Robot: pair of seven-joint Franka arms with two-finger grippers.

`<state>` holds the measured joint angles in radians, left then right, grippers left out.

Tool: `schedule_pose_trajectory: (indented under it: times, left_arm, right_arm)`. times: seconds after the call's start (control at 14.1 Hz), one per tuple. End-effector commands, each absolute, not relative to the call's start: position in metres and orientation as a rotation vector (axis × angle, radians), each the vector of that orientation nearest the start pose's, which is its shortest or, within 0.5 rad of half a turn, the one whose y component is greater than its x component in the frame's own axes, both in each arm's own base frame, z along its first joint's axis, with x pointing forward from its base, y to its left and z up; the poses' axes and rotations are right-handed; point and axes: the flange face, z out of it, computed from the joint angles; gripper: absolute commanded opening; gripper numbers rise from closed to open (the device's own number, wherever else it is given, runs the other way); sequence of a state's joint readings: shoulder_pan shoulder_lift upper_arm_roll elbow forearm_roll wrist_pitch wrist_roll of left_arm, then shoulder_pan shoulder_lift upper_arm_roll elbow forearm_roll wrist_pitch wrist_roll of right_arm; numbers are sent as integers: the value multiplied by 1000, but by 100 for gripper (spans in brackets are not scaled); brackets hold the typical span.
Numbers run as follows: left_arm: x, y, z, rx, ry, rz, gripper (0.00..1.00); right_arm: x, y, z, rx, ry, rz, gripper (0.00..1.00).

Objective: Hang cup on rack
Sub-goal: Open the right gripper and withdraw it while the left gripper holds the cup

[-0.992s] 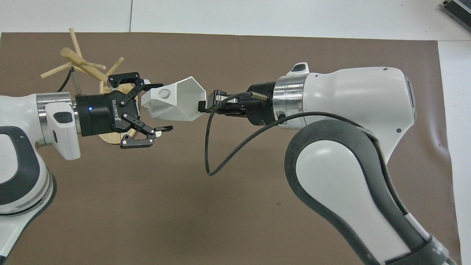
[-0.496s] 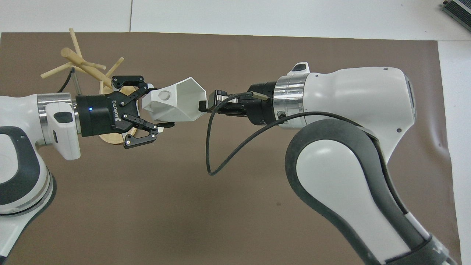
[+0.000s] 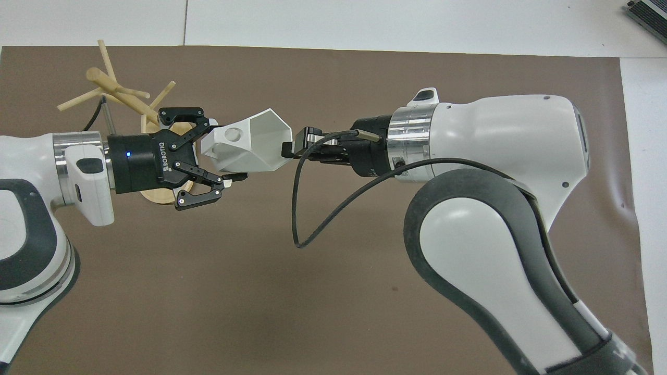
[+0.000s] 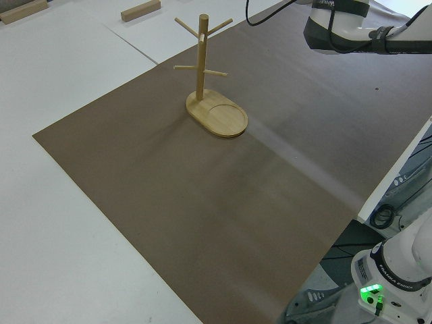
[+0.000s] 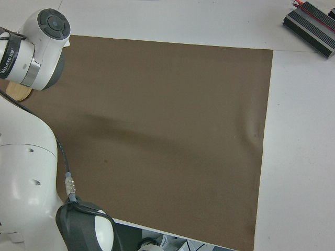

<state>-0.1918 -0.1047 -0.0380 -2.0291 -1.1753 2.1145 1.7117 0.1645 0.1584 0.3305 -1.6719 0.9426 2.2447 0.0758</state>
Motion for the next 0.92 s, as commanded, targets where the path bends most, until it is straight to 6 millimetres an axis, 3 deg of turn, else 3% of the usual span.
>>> schedule_pose_trajectory:
  times: [0.0,0.28,0.43,0.64,0.85]
  left_arm:
    - [527,-164,541,1805,-1410,1024,0]
    - [529,-161,540,1842,-1369,1021,0]
    - [533,-148,539,1873,-1353,1034,0]
    - [536,-134,525,1982,-1336,1073,0]
    - [537,-123,509,2116,-1291,1141,0]
  right_arm:
    - [569,311,571,-2154,65,-157,100]
    - [570,311,571,-2151,83,-179,100]
    - [572,308,572,-2153,88,-185,100]
    - [585,275,577,-2222,82,-268,100]
    - [601,234,576,-2443,-23,-420,100]
